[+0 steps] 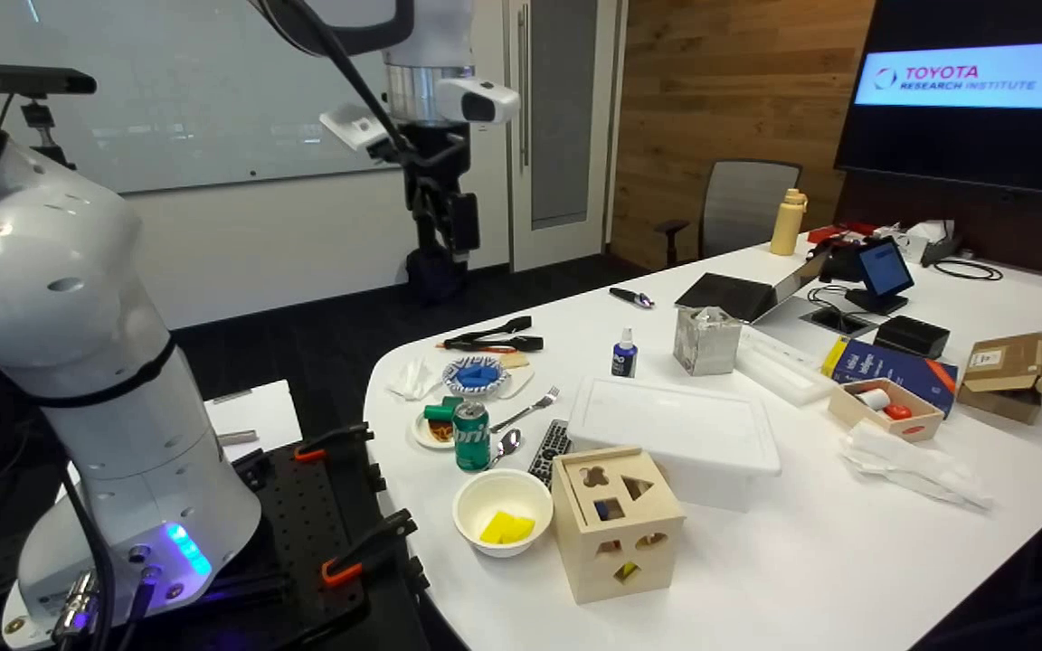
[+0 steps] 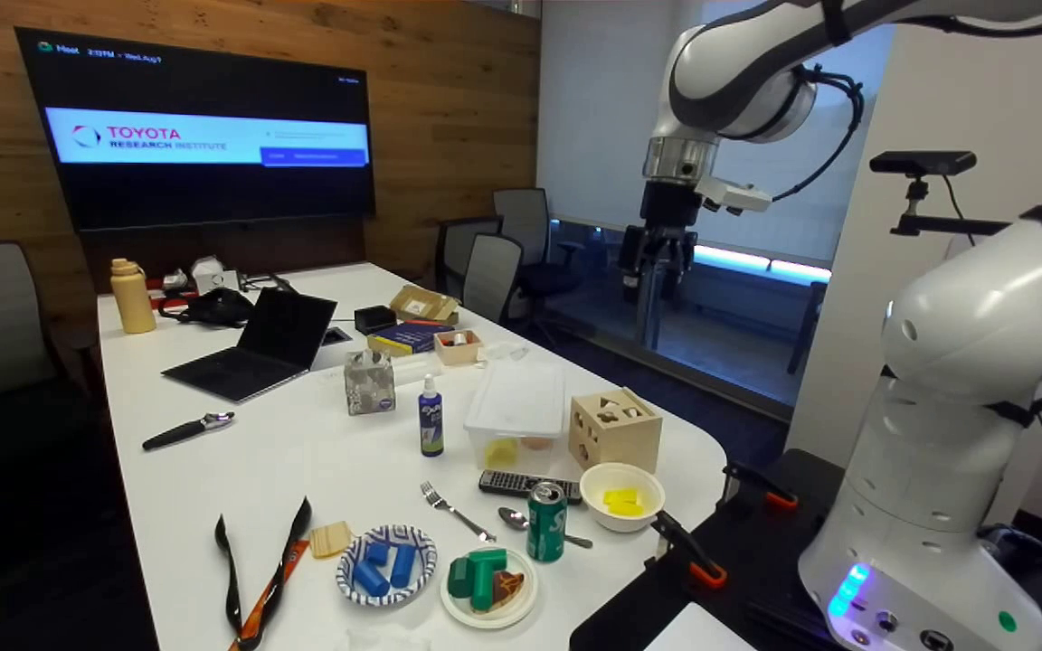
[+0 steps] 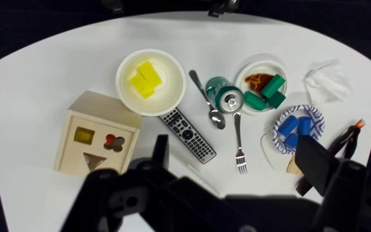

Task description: Open the wooden object

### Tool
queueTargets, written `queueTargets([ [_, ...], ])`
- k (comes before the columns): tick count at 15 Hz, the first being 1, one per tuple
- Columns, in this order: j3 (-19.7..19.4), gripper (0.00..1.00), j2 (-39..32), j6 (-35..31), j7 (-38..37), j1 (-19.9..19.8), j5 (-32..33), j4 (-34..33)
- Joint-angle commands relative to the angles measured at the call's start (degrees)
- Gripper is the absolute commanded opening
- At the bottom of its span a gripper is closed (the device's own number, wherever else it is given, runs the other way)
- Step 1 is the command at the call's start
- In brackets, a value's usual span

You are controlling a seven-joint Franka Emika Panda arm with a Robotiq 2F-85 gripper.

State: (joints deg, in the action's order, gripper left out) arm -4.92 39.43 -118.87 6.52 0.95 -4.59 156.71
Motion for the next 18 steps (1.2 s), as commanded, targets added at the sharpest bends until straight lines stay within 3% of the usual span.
queueTargets([
  [1, -4.9, 1.00, -13.0, -7.4, 7.3, -1.8, 1.3, -4.9],
  [5, -9.8, 1.00, -25.5, -16.0, 14.2, -1.8, -1.7, -8.1],
  [8, -10.9, 1.00, -34.0, -21.3, 17.7, -2.7, -5.3, -10.5],
  [12, -9.3, 1.00, -42.8, -29.7, 20.5, -5.0, -12.6, -13.0],
  [17, -4.1, 1.00, -51.6, -39.6, 19.9, -10.1, -18.5, -15.7],
  [18, -5.5, 1.00, -53.3, -40.6, 20.6, -8.6, -20.0, -16.3],
])
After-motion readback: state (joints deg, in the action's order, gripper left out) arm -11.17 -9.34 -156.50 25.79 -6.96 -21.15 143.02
